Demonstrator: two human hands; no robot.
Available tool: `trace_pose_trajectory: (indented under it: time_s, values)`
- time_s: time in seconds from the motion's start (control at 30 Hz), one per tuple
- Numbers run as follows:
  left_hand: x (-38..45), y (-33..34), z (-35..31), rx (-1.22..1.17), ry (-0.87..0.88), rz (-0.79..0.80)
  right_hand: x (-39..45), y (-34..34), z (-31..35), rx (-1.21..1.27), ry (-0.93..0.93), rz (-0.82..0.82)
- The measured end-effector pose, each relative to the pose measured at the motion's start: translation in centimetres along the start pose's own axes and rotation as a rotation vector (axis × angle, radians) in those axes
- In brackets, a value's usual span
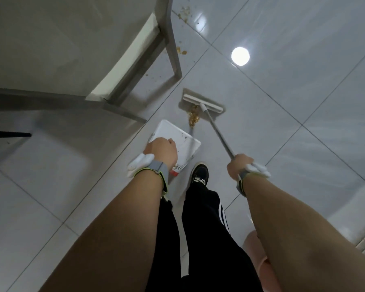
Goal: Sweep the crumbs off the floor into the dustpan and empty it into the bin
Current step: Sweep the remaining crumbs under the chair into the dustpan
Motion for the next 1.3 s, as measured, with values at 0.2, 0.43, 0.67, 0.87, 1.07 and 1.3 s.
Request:
trace_pose_trajectory:
  time_s: [0.2,0.43,0.67,0.87,1.07,1.3]
  values:
    - [0.8,-0.5,0.6,0.025,0.021,0.019,-3.3,3.4,-3.9,0.184,-0.078,-0.198]
    - [1.0,0.5,1.9,0.059,0.075,0.012,2.0,-1.4,3.1,-0.063,-0.131,-0.155]
    - [1.4,-0.2,2.6,0.064,0.078,0.038,1.0,1.6,2.9,-0.178,-0.062,-0.06]
    - [1.2,-1.0,3.3,0.059,0.069,0.05,-3.2,6.6,-5.4,0.051,-0.063,-0.23]
    - [1.6,-0.7,4.0,0.073,0.056,0.022,-1.8,4.7,-4.4,0.215,0.013,-0.268]
    - [3.7,0.0,3.0,0.144,0.069,0.029,1.2,2.2,0.1,0.62,0.118,-0.02]
Point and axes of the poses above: each hand's wrist, its own x-axis towards the middle knuckle, its own y-axis out of the palm, z = x × y, the point moved 2 cm from there along x, towards the middle knuckle, and after that the axes turned 1 degree about -y, right-handed, at the moved point
